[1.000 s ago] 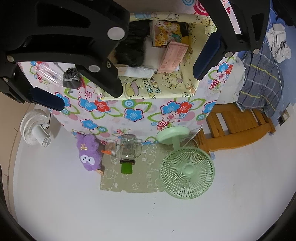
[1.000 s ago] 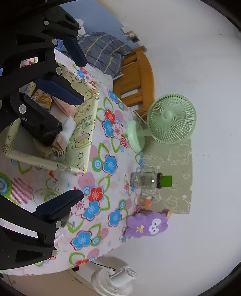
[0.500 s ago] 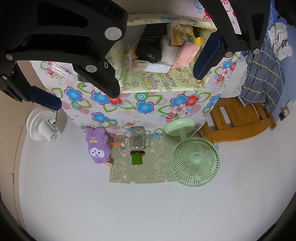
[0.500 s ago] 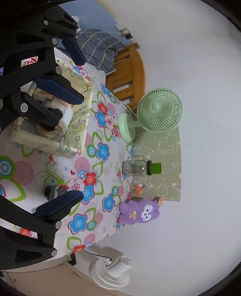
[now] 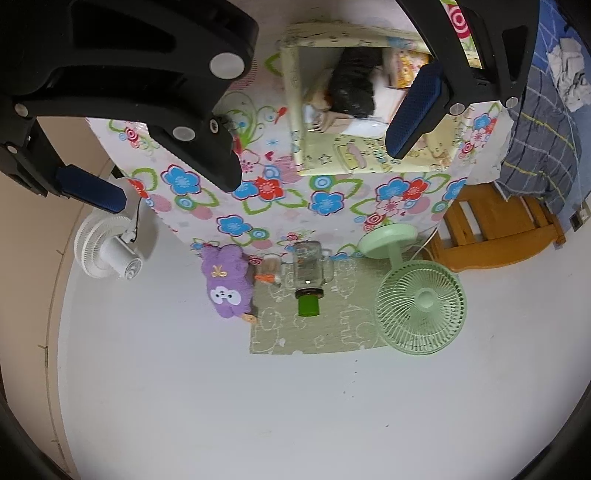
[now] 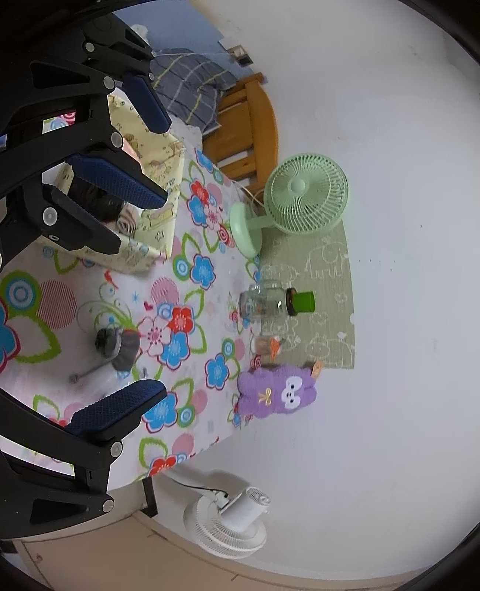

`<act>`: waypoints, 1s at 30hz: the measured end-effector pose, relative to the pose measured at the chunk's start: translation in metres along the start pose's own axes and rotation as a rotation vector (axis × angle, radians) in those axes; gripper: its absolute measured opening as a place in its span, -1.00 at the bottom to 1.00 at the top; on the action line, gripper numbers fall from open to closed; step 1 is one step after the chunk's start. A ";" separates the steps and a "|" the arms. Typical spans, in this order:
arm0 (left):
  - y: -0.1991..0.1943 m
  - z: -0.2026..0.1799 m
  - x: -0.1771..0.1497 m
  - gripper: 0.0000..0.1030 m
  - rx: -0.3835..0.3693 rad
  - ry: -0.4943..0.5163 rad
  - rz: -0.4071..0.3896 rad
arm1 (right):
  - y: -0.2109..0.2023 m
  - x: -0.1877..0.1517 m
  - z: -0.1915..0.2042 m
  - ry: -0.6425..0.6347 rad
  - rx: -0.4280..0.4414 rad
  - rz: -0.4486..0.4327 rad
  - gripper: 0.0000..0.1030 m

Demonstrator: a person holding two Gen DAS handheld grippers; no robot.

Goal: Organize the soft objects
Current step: 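Withdraw both tools from the box toward the gray drawstring pouch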

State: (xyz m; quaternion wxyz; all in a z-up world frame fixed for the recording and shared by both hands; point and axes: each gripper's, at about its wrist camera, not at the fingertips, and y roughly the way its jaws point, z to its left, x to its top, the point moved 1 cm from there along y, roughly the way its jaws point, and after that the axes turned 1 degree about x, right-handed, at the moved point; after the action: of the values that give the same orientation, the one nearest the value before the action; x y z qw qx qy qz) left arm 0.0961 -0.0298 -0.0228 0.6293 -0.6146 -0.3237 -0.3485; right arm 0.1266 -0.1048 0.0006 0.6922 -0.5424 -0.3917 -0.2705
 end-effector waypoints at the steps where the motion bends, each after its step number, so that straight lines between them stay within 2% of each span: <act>1: 0.000 -0.004 0.000 0.99 -0.005 0.003 -0.001 | -0.001 -0.001 -0.004 0.004 -0.005 -0.001 0.85; 14: 0.009 -0.036 -0.003 0.99 -0.046 0.018 -0.003 | -0.011 -0.007 -0.034 -0.033 -0.071 -0.027 0.85; 30: 0.037 -0.067 -0.017 0.99 -0.056 0.010 0.013 | 0.010 -0.028 -0.074 0.027 -0.092 0.034 0.85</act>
State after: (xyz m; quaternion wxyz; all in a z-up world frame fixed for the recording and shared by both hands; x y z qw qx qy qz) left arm 0.1159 -0.0964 -0.0599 0.6155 -0.6324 -0.3068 -0.3565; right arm 0.1373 -0.1753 -0.0358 0.6763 -0.5766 -0.3602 -0.2836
